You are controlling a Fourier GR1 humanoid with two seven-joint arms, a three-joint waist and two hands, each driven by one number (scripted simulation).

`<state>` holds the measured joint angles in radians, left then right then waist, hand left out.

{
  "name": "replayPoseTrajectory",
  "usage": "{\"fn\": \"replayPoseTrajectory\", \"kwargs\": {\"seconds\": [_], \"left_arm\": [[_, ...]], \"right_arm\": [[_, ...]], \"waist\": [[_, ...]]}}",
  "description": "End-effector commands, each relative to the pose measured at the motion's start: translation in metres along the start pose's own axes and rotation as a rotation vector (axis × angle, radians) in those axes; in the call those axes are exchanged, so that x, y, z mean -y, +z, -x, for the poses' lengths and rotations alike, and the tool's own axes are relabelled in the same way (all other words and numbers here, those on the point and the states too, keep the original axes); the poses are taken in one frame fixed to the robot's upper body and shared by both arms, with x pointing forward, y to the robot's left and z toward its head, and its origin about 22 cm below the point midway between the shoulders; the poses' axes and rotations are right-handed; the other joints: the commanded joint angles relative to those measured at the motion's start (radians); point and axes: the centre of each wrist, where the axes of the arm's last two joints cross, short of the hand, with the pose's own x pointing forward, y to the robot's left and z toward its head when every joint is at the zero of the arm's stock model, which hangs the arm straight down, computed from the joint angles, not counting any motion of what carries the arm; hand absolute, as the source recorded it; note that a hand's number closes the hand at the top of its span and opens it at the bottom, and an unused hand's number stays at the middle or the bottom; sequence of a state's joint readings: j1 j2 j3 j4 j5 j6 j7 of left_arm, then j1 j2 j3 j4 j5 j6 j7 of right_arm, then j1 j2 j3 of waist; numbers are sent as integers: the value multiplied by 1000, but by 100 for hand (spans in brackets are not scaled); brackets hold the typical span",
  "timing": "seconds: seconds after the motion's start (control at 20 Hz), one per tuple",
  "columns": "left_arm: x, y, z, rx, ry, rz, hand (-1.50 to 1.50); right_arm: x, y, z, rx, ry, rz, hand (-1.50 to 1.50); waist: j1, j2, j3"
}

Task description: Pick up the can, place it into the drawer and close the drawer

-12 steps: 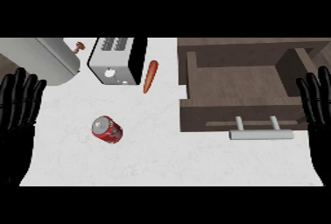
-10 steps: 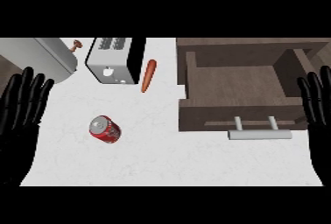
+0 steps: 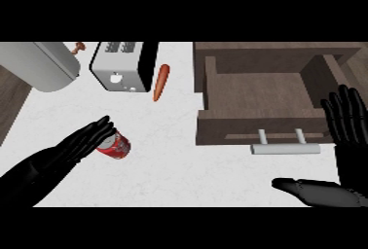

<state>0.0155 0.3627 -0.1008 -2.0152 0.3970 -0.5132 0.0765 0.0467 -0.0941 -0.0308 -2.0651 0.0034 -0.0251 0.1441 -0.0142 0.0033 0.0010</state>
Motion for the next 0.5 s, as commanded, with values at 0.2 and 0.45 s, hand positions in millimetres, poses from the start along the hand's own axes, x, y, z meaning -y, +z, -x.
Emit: {"fn": "replayPoseTrajectory", "kwargs": {"seconds": [0.2,0.45], "left_arm": [[-58,37,-17,-78,50,116,-150],[-64,38,-7,-102,117,72,-150]], "right_arm": [[17,18,19,-102,0,26,-150],[29,29,6,-75,5,5,-150]], "waist": [[16,-4,-1],[12,-4,-1]]}}
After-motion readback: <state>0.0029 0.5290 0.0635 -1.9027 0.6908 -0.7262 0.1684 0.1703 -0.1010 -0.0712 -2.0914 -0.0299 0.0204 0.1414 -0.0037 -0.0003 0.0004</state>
